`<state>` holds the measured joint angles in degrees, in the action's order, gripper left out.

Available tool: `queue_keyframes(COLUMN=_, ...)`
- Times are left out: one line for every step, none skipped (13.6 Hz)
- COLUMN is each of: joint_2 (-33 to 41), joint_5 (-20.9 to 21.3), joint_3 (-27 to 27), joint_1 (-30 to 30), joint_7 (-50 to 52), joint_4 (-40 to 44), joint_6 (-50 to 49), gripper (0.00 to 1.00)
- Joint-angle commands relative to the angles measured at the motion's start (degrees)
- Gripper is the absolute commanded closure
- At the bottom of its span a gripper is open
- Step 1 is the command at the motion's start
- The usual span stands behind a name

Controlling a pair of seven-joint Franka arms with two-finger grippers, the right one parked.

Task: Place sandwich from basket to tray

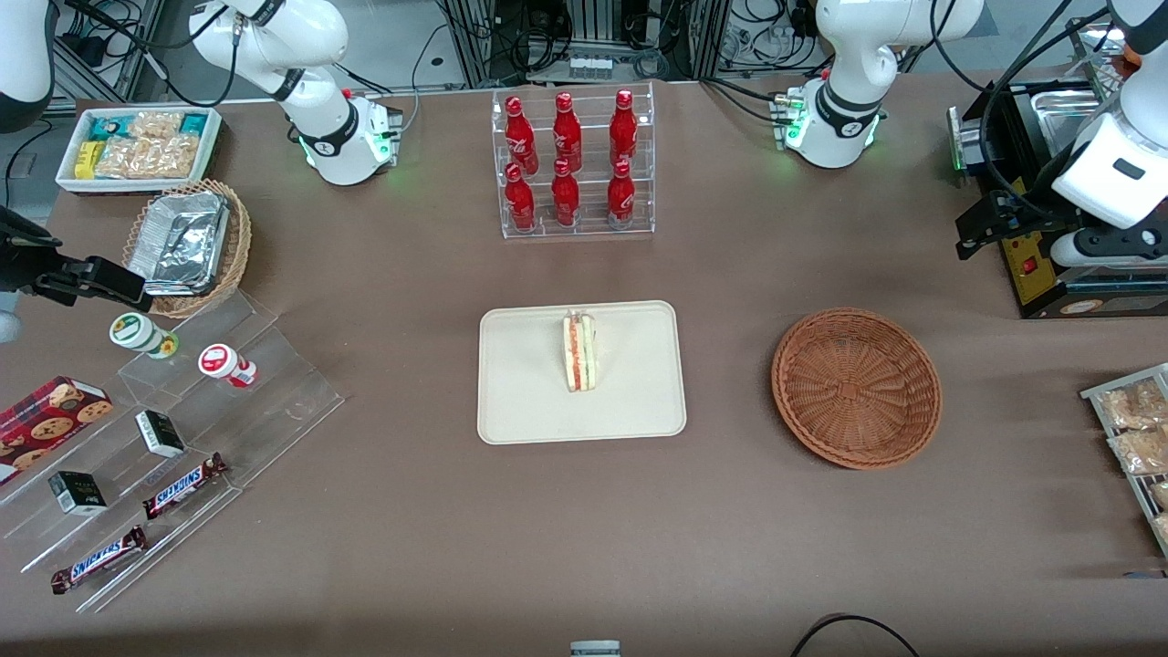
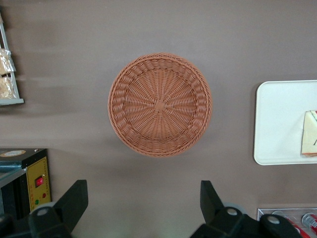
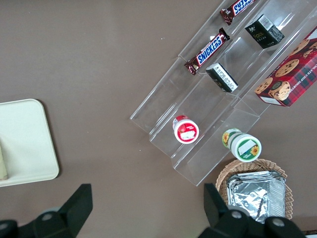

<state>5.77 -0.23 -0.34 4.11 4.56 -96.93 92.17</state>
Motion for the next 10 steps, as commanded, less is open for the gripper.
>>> queue_keyframes(joint_2=-2.08, joint_5=-0.56, joint_3=0.43, joint_1=-0.51, joint_7=-3.41, joint_4=4.63, joint_6=-3.13, gripper=0.00)
queue_keyframes(joint_2=-2.17, joint_5=-0.30, joint_3=1.65, joint_1=-0.42, joint_7=-3.42, joint_4=4.82, joint_6=-3.75, gripper=0.00)
queue_keyframes(joint_2=-2.08, joint_5=-0.29, joint_3=2.53, joint_1=-0.42, joint_7=-3.68, joint_4=4.82, joint_6=-3.76, gripper=0.00)
queue_keyframes(joint_2=-2.17, joint_5=-0.38, joint_3=2.89, joint_1=-0.42, joint_7=-3.68, joint_4=4.99, joint_6=-3.76, gripper=0.00)
queue_keyframes(joint_2=-2.17, joint_5=-0.38, joint_3=2.89, joint_1=-0.51, joint_7=-3.68, joint_4=4.99, joint_6=-3.76, gripper=0.00)
queue_keyframes(joint_2=-2.26, joint_5=-0.38, joint_3=2.72, joint_1=-0.51, joint_7=-3.68, joint_4=5.25, joint_6=-3.76, gripper=0.00)
queue_keyframes(joint_2=-2.26, joint_5=-0.38, joint_3=2.46, joint_1=-1.20, joint_7=-3.68, joint_4=5.69, joint_6=-3.93, gripper=0.00)
queue_keyframes(joint_2=-2.34, joint_5=-0.38, joint_3=-0.07, joint_1=-3.47, joint_7=-3.77, joint_4=5.96, joint_6=-4.72, gripper=0.00)
queue_keyframes(joint_2=-2.34, joint_5=-0.30, joint_3=-2.62, joint_1=-5.58, joint_7=-3.77, joint_4=6.48, joint_6=-5.59, gripper=0.00)
queue_keyframes(joint_2=-2.43, joint_5=-0.21, joint_3=-3.43, joint_1=-6.04, joint_7=-3.42, joint_4=6.66, joint_6=-6.04, gripper=0.00)
